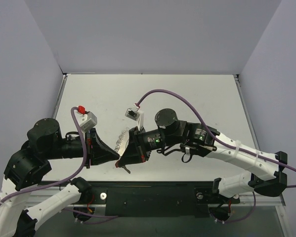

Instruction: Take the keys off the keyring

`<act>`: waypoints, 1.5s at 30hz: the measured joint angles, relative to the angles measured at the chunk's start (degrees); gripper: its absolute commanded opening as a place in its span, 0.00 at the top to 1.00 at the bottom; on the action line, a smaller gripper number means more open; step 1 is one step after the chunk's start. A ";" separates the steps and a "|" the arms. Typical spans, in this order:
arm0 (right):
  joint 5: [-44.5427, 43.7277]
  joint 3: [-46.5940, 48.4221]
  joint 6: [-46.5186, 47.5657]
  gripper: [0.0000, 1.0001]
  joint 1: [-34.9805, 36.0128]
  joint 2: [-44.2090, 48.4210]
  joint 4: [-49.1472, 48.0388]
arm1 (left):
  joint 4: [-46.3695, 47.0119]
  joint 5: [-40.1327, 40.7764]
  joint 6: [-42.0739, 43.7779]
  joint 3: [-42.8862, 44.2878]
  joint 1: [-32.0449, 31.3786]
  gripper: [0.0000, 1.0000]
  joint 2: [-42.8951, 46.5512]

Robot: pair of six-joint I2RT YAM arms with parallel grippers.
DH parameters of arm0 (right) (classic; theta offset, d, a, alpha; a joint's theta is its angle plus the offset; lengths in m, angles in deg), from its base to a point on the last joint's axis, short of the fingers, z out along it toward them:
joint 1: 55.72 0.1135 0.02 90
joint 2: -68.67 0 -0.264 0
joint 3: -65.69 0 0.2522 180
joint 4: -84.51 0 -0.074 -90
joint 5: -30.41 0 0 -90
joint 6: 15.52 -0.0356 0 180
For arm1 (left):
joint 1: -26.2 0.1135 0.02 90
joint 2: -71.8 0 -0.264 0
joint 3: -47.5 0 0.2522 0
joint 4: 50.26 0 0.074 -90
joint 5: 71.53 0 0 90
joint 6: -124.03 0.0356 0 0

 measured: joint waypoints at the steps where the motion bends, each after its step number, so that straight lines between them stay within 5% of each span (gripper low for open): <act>1: 0.90 0.76 0.20 1.00 0.00 -0.52 0.96 | -1.01 -0.61 0.94 0.66 0.00 1.00 -0.61; 14: 9.20 2.91 1.64 1.00 -0.55 -2.80 4.92 | -6.80 -6.75 4.79 4.02 -0.61 0.98 -5.62; 37: 4.37 0.09 0.98 1.00 -1.05 0.28 -7.28 | 9.99 6.45 -13.75 -1.40 -0.83 1.00 3.96; 42: 1.75 0.04 0.72 0.69 -1.60 0.42 -8.04 | 13.33 11.67 -17.57 -3.56 -0.83 1.00 5.55; 45: 0.42 -0.50 0.20 0.60 -1.77 0.44 -9.16 | 15.63 15.41 -19.87 -5.33 -0.83 1.00 6.78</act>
